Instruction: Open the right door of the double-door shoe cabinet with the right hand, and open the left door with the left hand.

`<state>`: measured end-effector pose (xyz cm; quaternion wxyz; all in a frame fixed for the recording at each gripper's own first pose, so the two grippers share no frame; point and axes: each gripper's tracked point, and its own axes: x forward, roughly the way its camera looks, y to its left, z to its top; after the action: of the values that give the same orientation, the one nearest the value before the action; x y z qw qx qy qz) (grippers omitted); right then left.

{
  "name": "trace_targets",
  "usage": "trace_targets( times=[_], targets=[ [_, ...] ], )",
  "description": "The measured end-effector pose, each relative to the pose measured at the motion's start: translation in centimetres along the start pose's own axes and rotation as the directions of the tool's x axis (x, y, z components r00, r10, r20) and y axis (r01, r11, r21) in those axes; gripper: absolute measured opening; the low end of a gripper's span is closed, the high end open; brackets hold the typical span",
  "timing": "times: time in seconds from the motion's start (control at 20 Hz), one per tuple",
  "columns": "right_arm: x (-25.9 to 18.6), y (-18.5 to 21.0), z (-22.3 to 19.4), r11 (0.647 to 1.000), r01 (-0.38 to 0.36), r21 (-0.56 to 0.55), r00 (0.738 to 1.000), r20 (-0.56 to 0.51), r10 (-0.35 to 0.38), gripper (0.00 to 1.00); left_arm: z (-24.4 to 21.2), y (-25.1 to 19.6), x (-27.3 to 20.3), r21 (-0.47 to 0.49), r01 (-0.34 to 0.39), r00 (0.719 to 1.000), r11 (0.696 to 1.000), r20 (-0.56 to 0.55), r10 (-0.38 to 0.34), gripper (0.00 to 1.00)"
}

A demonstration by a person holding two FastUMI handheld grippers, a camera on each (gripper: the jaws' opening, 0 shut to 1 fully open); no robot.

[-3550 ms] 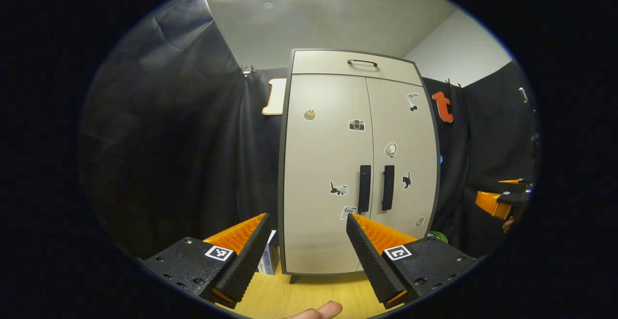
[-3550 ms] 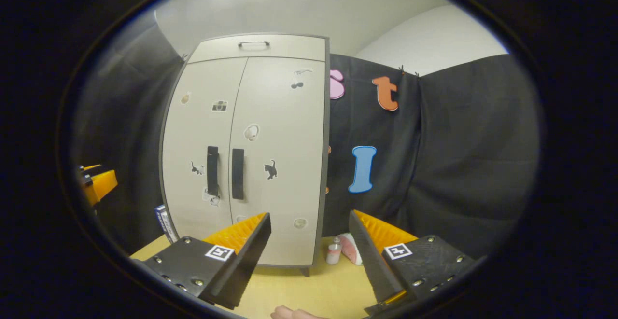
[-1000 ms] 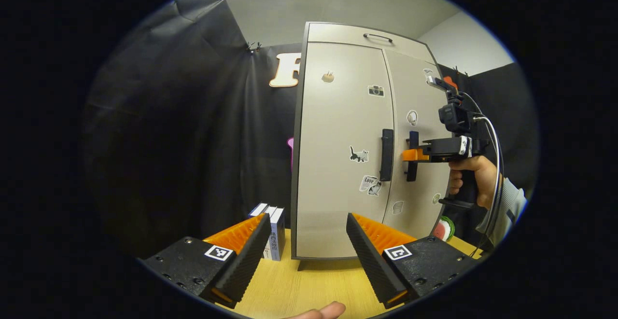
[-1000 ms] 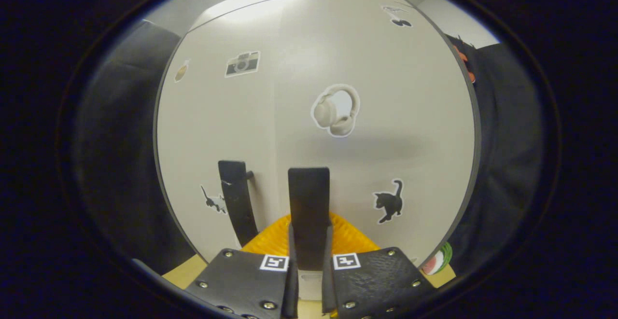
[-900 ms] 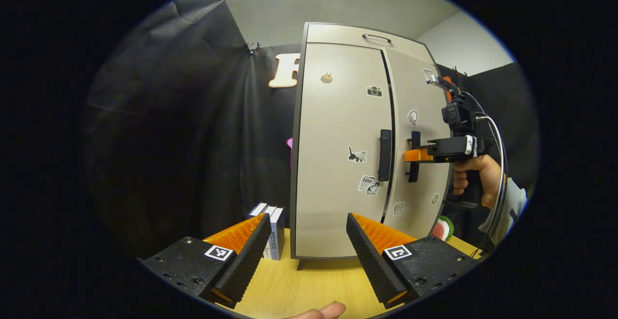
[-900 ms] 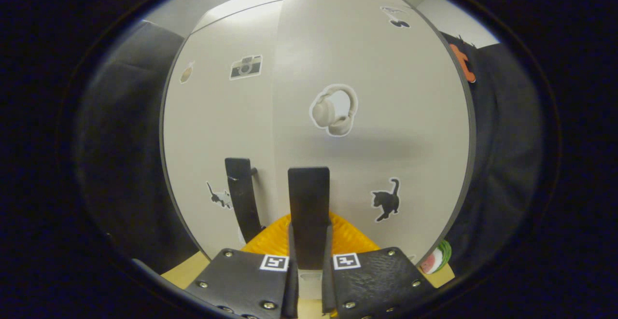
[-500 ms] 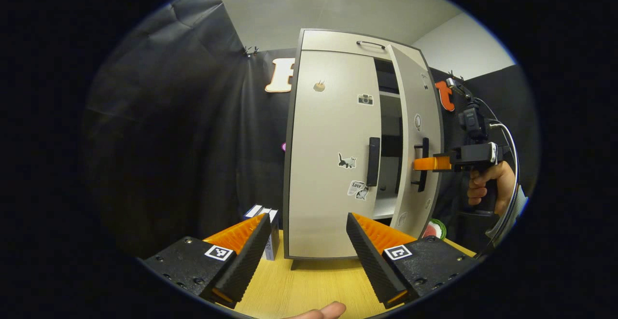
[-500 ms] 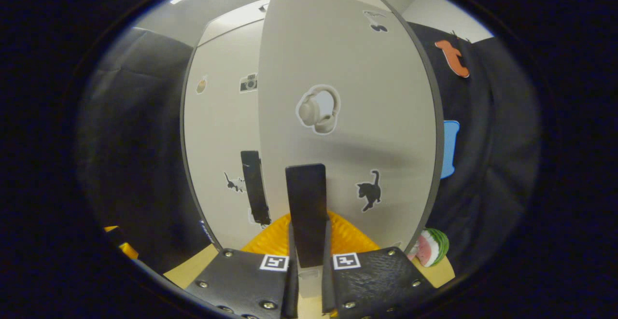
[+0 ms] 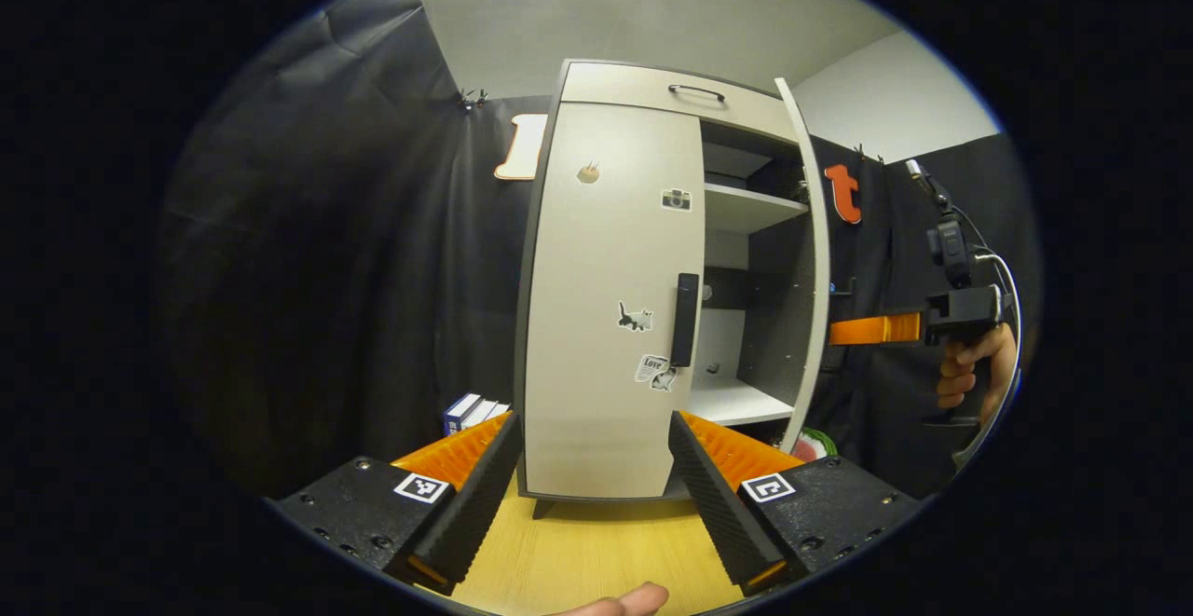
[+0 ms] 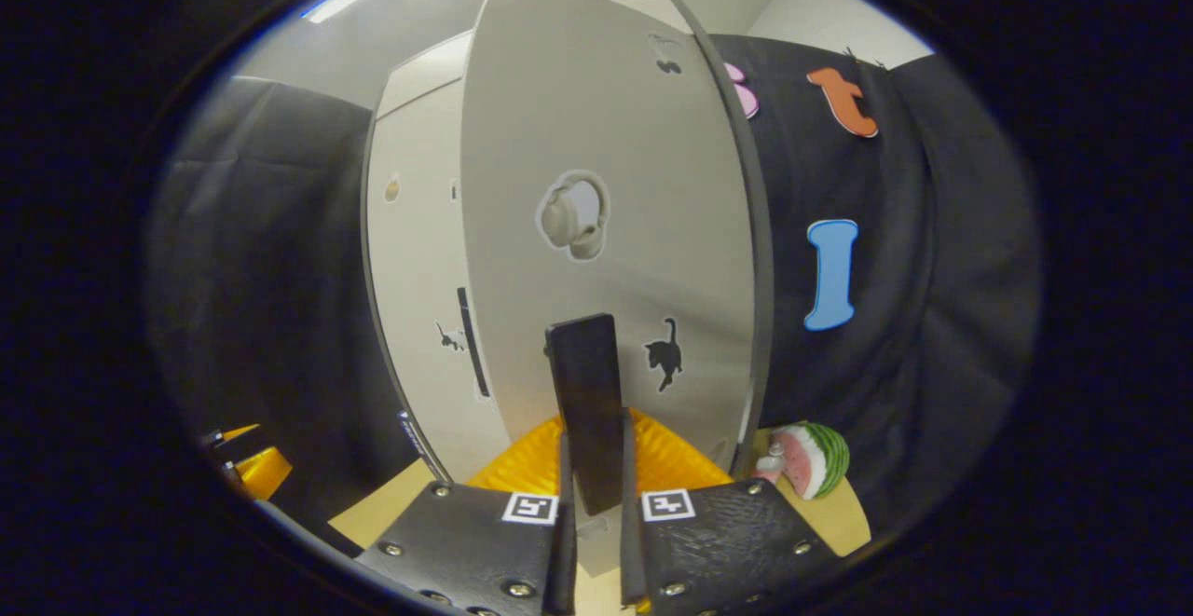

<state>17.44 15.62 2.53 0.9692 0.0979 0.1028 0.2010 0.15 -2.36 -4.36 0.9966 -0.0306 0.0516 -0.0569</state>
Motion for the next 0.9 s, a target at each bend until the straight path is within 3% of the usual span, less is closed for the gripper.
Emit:
trace_targets(
  times=[0.2,0.45,0.5,0.55,0.6,0.8,0.9],
  targets=[
    [-2.0,-2.5,0.2,1.000,0.010,0.005,1.000,0.015,-0.010,0.18,0.5,-3.3,0.2,0.023,0.042,0.999,0.999,0.010,-0.042,0.99],
    [-3.9,-7.4,0.9,0.995,0.086,-0.053,0.996,0.042,-0.084,0.17,-0.3,-6.3,0.6,0.050,0.086,0.996,0.995,0.000,-0.086,0.98],
    [-3.7,-9.0,0.9,0.988,0.137,-0.074,0.990,0.054,-0.133,0.17,-0.6,-6.7,0.7,0.051,0.090,0.996,0.995,-0.005,-0.089,0.98],
    [-6.5,-10.2,1.8,0.985,0.164,-0.059,0.985,0.062,-0.160,0.18,-0.8,-7.1,0.8,0.049,0.093,0.996,0.994,-0.013,-0.093,0.98],
    [-3.8,-11.3,1.1,0.984,0.174,-0.041,0.983,0.068,-0.171,0.05,-1.0,-7.5,0.8,0.042,0.103,0.995,0.994,-0.016,-0.103,0.98],
    [-4.8,-13.9,1.2,0.985,0.171,-0.018,0.983,0.069,-0.170,0.01,-1.2,-8.1,1.4,0.041,0.113,0.994,0.993,-0.005,-0.113,0.98],
    [-5.0,-14.1,0.8,0.996,0.085,0.012,0.995,0.053,-0.086,0.03,-1.7,-8.0,2.1,0.047,0.105,0.994,0.993,-0.017,-0.104,0.98]
  ],
)
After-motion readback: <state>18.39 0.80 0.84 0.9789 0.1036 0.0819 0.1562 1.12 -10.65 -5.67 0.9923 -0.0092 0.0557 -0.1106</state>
